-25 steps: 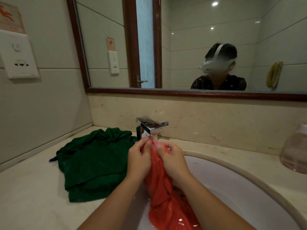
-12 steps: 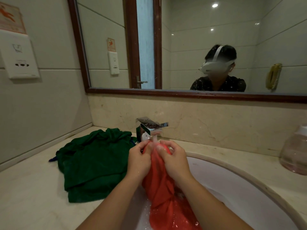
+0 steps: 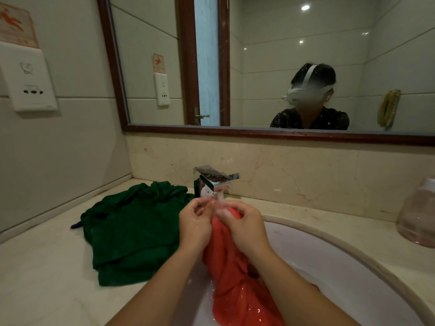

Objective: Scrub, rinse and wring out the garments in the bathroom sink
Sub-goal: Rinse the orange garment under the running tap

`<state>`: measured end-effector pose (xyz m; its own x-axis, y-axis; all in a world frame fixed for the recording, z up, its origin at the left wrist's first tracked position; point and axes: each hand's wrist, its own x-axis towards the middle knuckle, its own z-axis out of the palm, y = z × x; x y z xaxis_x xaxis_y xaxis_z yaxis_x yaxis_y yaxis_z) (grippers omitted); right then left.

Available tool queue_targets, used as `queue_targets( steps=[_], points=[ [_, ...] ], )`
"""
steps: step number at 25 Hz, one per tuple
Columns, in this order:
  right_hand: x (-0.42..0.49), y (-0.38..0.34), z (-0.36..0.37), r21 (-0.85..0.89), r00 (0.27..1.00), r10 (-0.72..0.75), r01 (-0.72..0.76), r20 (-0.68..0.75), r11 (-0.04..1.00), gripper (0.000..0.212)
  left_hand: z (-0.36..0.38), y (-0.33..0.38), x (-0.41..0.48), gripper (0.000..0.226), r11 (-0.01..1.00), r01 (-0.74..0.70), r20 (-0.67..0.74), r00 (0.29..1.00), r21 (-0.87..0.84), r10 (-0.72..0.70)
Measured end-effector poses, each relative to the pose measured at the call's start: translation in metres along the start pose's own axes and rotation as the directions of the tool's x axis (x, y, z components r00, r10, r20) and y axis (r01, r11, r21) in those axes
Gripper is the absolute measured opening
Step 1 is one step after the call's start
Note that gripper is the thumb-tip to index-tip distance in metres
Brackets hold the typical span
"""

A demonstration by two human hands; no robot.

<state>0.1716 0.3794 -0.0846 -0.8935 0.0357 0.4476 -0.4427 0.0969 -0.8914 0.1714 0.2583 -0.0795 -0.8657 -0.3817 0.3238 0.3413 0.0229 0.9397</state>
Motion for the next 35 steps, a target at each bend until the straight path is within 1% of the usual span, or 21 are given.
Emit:
queue_targets(
  steps=[2,5,9,10,14,17,19,21,23,24,25,27,30,33,35],
  points=[
    [0.000,-0.001,0.000,0.002,0.999,-0.009,0.009,-0.045,1.000,0.019,0.001,0.001,-0.003,0.014,0.997,-0.057,0.030,0.998,0.043,0.056],
    [0.003,-0.002,0.004,0.067,0.992,0.027,-0.019,-0.121,0.998,0.014,-0.001,0.003,-0.005,0.021,0.985,-0.149,0.101,0.985,0.086,0.140],
    [0.006,-0.002,0.005,0.245,0.974,0.142,-0.097,-0.174,0.965,0.016,-0.002,-0.002,-0.005,0.026,0.965,-0.216,0.270,0.948,0.149,0.171],
    [0.006,-0.001,0.004,0.246,0.972,0.144,-0.097,-0.183,0.965,0.016,-0.001,-0.002,-0.006,0.028,0.962,-0.216,0.273,0.948,0.169,0.165],
    [0.005,0.003,0.009,0.157,0.981,0.088,-0.061,-0.172,0.986,0.011,0.003,-0.001,-0.002,0.030,0.993,-0.076,0.107,0.992,0.094,0.066],
    [0.001,0.000,0.009,-0.013,0.998,0.009,-0.010,-0.057,1.000,0.012,0.002,0.000,0.002,0.028,0.999,-0.011,0.039,0.999,0.051,0.009],
    [-0.002,-0.002,0.009,-0.086,1.000,-0.019,0.019,0.000,0.996,0.015,-0.001,0.004,0.002,0.030,0.999,-0.021,0.041,0.999,0.027,0.020],
    [-0.003,0.001,0.008,-0.159,0.998,-0.061,0.055,-0.032,0.986,0.020,-0.002,0.005,0.000,0.030,0.999,-0.043,0.075,0.996,0.018,0.042],
    [0.000,0.003,0.006,-0.178,0.992,-0.082,0.064,-0.097,0.982,0.023,0.000,0.002,-0.001,0.021,0.998,-0.054,0.102,0.994,0.034,0.051],
    [0.001,0.003,0.004,-0.131,0.990,-0.059,0.043,-0.125,0.990,0.022,0.000,0.000,-0.001,0.018,0.995,-0.069,0.114,0.992,0.066,0.061],
    [0.003,0.003,0.003,-0.036,0.990,0.001,-0.006,-0.142,0.999,0.019,0.001,-0.001,-0.003,0.016,0.990,-0.092,0.123,0.989,0.106,0.079],
    [0.005,0.001,0.002,0.116,0.981,0.108,-0.089,-0.160,0.989,0.017,0.002,-0.003,-0.006,0.018,0.971,-0.163,0.134,0.981,0.174,0.140],
    [0.007,0.000,0.006,0.097,0.980,0.077,-0.060,-0.182,0.993,0.020,0.004,-0.005,-0.011,0.025,0.953,-0.231,0.187,0.963,0.195,0.195],
    [0.008,0.003,0.009,0.167,0.974,0.114,-0.081,-0.196,0.983,0.019,0.004,-0.011,-0.013,0.032,0.930,-0.294,0.239,0.941,0.221,0.240],
    [0.007,0.003,0.009,0.182,0.973,0.124,-0.088,-0.193,0.979,0.019,0.004,-0.013,-0.013,0.028,0.901,-0.339,0.252,0.928,0.271,0.273]
  ],
)
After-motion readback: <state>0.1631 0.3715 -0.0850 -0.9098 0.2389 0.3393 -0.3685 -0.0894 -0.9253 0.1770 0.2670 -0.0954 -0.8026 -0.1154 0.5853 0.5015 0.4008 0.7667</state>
